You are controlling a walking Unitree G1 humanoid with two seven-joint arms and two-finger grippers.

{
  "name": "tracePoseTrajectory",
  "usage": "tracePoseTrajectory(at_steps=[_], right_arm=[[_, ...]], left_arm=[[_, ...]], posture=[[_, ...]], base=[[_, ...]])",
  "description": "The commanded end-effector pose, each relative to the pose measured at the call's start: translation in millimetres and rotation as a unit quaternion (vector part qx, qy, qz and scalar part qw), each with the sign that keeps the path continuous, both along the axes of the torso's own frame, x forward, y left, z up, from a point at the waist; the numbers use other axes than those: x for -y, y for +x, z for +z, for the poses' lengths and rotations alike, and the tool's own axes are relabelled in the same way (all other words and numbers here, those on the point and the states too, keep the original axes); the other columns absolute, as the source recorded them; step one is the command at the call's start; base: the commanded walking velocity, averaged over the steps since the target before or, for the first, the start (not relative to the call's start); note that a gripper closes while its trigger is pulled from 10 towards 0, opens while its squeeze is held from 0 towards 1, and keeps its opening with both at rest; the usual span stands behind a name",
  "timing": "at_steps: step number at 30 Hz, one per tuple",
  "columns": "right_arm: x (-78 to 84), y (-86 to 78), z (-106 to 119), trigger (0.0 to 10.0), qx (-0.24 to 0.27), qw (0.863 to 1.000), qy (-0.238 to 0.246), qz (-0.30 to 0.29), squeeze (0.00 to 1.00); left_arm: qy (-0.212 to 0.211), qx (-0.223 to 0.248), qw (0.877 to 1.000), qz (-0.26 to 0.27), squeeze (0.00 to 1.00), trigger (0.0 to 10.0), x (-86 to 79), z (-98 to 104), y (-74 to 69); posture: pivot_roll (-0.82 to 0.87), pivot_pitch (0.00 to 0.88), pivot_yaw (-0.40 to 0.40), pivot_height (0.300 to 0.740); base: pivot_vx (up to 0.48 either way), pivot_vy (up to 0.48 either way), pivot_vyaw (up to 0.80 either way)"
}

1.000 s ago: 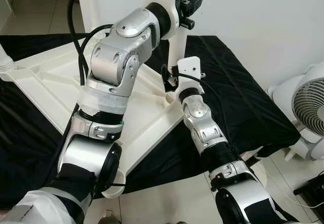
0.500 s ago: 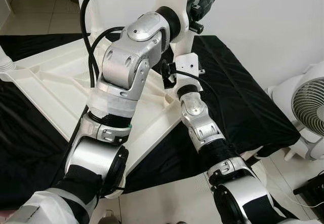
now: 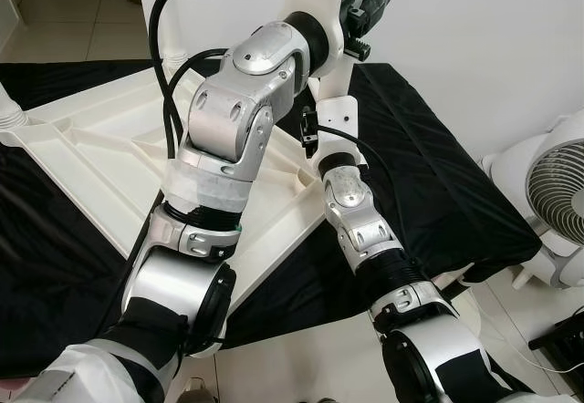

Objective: Building children table

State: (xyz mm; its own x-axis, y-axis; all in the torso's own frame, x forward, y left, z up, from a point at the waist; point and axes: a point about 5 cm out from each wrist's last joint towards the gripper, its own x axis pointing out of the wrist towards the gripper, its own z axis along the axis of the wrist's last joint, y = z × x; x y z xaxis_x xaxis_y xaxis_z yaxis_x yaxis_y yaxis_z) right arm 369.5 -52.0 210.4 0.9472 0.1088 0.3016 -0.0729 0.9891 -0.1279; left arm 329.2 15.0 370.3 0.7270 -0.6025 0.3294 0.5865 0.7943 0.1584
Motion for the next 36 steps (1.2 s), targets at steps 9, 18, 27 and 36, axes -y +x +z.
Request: tracePoseTrajectory(at_steps=[9, 18, 27, 36], right_arm=[[1.5, 2.9, -3, 10.0, -0.017, 1.000, 0.014, 0.011, 0.00], [17.0, 8.4, -3, 10.0, -0.037, 0.996, 0.075, 0.004, 0.00], [36.7, 11.7, 0, 10.0, -0.030, 0.997, 0.075, -0.016, 0.00], [51.5, 12.4, 0, 10.0, -0.026, 0.997, 0.065, -0.023, 0.00]], left_arm=[[-0.045, 0.022, 0.999, -0.018, 1.00, 10.0, 6.7, 11, -13.5], [-0.110, -0.010, 0.992, -0.060, 0.00, 10.0, 5.1, 14, -17.0], [-0.095, -0.038, 0.995, -0.003, 0.00, 10.0, -14.7, -10, -1.9], [-0.045, -0.067, 0.995, 0.066, 0.00, 10.0, -28.1, -50, 8.9]], posture=[[0.14, 0.018, -0.091, 0.740], [0.13, 0.008, -0.090, 0.740], [0.13, 0.005, -0.089, 0.740], [0.13, 0.008, -0.084, 0.740]], base=[[0.000, 0.000, 0.00], [0.000, 0.000, 0.00], [0.000, 0.000, 0.00], [0.000, 0.000, 0.00]])
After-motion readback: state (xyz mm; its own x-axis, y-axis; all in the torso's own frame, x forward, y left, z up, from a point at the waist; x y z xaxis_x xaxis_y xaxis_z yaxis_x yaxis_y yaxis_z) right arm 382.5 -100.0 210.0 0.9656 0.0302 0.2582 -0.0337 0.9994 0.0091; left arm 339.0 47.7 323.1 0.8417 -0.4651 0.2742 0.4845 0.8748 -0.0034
